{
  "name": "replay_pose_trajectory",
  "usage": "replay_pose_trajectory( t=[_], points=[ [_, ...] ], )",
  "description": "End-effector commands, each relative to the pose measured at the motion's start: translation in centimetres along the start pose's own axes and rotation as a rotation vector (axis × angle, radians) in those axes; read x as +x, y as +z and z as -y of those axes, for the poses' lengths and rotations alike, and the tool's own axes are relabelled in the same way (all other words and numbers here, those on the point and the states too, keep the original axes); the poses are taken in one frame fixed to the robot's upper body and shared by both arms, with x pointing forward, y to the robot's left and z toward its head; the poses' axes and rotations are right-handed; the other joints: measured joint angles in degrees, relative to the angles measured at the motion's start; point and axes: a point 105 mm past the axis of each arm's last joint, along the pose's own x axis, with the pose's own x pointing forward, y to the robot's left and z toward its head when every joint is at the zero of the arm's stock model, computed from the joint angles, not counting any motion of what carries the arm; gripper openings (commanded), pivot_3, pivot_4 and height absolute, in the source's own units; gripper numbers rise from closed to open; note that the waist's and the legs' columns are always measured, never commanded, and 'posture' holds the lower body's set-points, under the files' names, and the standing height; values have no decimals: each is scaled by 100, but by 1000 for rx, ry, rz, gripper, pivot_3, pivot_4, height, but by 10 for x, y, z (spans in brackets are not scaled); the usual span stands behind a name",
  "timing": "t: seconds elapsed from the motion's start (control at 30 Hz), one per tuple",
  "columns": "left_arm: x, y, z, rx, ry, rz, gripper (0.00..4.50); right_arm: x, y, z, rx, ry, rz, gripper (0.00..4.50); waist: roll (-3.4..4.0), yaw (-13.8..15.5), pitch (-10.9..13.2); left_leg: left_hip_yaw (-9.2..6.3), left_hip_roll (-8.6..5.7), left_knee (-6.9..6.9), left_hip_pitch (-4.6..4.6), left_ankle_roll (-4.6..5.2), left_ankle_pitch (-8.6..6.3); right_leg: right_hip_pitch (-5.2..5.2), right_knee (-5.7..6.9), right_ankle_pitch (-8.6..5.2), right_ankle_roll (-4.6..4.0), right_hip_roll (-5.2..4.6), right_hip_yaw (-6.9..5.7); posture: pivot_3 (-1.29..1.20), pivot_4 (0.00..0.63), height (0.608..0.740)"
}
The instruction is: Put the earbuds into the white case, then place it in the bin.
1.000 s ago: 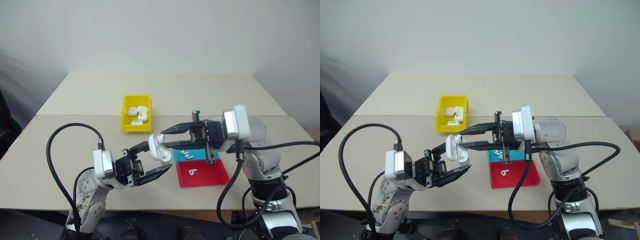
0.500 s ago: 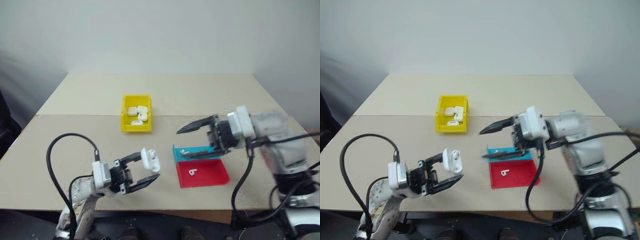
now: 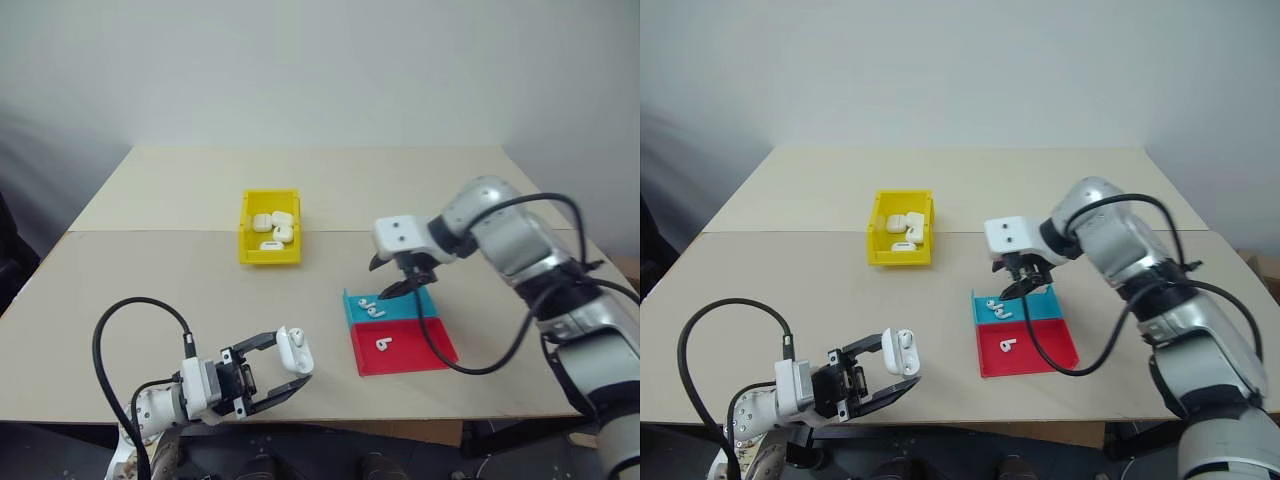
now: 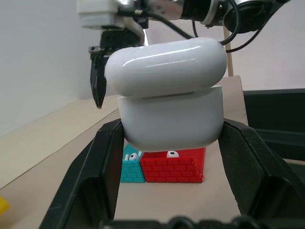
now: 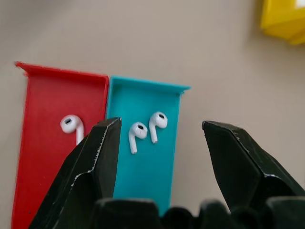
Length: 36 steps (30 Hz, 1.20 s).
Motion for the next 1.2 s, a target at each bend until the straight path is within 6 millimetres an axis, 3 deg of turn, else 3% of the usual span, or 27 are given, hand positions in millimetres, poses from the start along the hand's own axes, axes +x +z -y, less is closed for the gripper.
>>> replay_pose_trajectory(
  t=[0.03,0.27,0.7,0.8,1.1,1.2],
  points=[
    [4,10,3,50,6,31,2716,4,-1,10,-22,-14,-111,3216,1,8,0,0,0,0,1,0,0,1,0,0,0,0,0,0,150,740],
    [5,9,2,65,20,27,2716,28,-5,10,-51,26,-195,3216,1,30,0,1,0,1,-2,0,0,1,0,0,0,-2,-4,0,150,740],
    [7,8,0,68,36,35,2716,45,-4,12,-60,32,-202,3216,1,25,0,1,1,0,0,0,0,1,4,4,7,0,-5,0,150,740],
    [7,9,-1,62,47,33,2716,49,-4,10,-70,39,-200,2656,1,25,0,1,1,0,0,0,0,2,4,4,7,-1,-5,0,150,740],
    [6,8,-4,73,48,23,2716,54,-9,7,-67,48,-217,2656,2,23,0,1,1,0,0,0,0,2,4,4,7,0,-5,0,150,740],
    [6,8,-4,73,48,21,2716,57,-11,8,-60,40,-221,1799,2,23,0,1,1,0,1,0,0,2,4,4,7,0,-5,0,150,740]
  ],
)
